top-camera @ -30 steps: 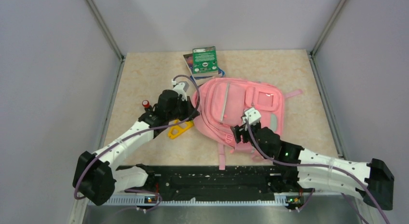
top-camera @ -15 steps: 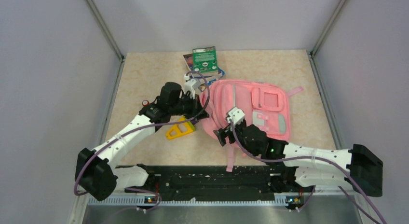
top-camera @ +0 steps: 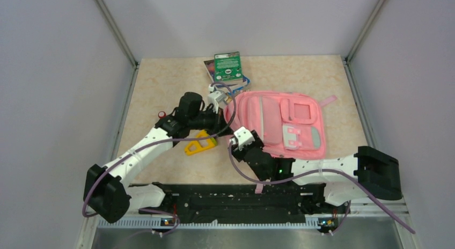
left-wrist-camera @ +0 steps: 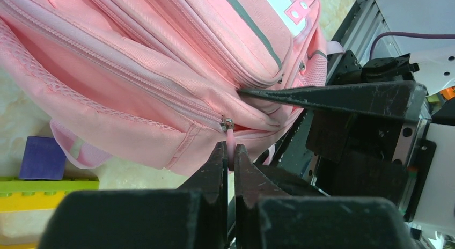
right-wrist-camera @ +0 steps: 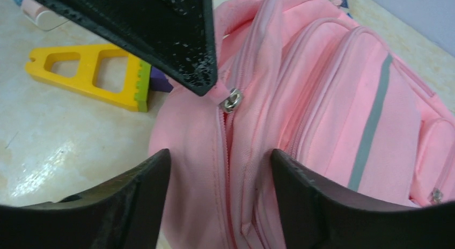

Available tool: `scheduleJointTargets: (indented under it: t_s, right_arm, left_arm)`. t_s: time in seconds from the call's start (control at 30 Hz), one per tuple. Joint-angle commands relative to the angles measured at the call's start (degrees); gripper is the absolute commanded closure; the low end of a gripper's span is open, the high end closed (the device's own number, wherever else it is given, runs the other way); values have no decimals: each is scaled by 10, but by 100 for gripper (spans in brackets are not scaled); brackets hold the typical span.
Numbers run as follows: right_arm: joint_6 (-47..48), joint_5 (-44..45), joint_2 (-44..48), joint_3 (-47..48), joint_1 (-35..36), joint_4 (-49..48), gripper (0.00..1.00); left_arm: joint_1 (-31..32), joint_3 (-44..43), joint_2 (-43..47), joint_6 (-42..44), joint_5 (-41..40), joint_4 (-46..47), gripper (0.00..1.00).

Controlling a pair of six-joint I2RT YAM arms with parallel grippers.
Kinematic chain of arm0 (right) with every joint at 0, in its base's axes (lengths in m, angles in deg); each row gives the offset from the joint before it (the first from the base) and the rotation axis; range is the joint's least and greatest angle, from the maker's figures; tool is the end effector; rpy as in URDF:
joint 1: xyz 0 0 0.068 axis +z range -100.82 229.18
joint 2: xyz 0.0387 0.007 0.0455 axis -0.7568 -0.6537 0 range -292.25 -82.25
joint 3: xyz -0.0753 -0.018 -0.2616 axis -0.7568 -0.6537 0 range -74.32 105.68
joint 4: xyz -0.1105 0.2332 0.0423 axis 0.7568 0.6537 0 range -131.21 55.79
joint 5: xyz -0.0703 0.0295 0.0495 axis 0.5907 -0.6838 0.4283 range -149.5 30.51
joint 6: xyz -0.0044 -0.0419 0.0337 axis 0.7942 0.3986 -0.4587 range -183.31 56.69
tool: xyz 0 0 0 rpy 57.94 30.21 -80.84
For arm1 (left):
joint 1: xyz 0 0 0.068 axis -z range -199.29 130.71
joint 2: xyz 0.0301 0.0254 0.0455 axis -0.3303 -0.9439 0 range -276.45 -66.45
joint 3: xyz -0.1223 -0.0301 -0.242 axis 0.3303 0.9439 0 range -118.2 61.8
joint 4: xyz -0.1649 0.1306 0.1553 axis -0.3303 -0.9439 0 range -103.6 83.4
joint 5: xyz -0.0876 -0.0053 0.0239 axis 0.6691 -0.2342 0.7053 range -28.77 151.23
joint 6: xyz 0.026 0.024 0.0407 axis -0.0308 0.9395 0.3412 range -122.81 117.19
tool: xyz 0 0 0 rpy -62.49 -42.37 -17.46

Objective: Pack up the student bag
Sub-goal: Unzip the student bag at the center of the board.

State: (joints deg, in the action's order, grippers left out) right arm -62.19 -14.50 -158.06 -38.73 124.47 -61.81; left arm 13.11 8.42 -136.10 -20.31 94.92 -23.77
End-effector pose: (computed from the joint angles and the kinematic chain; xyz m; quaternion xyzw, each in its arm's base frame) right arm 0.0941 0.2592 0.2238 -0.2937 0.7297 0.0716 0.6133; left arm 0.2147 -0.1596 0.2928 0.2454 0.8179 -0.4227 0.3035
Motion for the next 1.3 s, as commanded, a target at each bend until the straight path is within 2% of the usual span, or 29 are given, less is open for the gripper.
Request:
scheduleJointTargets:
  t_s: [0.0,0.07,0.2,0.23,0.37,0.57,0.77,1.0,1.17,1.27]
  right_arm:
    - [0,63,15,-4,4,-43,51]
    - [-1,66,21,-11,4,-44,71]
    - [4,57,34,-23,4,-39,97]
    - [6,55,38,-26,4,-38,100]
    - [16,35,64,-42,4,-37,100]
    - [21,-30,133,-69,4,-3,100]
    - [16,-103,203,-74,4,74,100]
    - [10,-138,241,-54,4,164,100]
    - [6,-146,261,-52,3,182,100]
    - [4,-149,272,-52,4,184,100]
  left_arm:
    - [4,-6,32,19,36,54,100]
    - [4,-7,33,21,31,51,100]
    - [4,-7,34,23,28,51,100]
    - [4,-6,34,24,26,51,100]
    - [4,-6,35,27,12,48,100]
    - [4,-1,48,25,-62,41,100]
    - [1,19,60,-48,-105,81,100]
    - [-4,39,75,-108,-153,112,100]
    - [-14,74,95,-149,-178,162,100]
    - [-22,86,102,-170,-200,162,100]
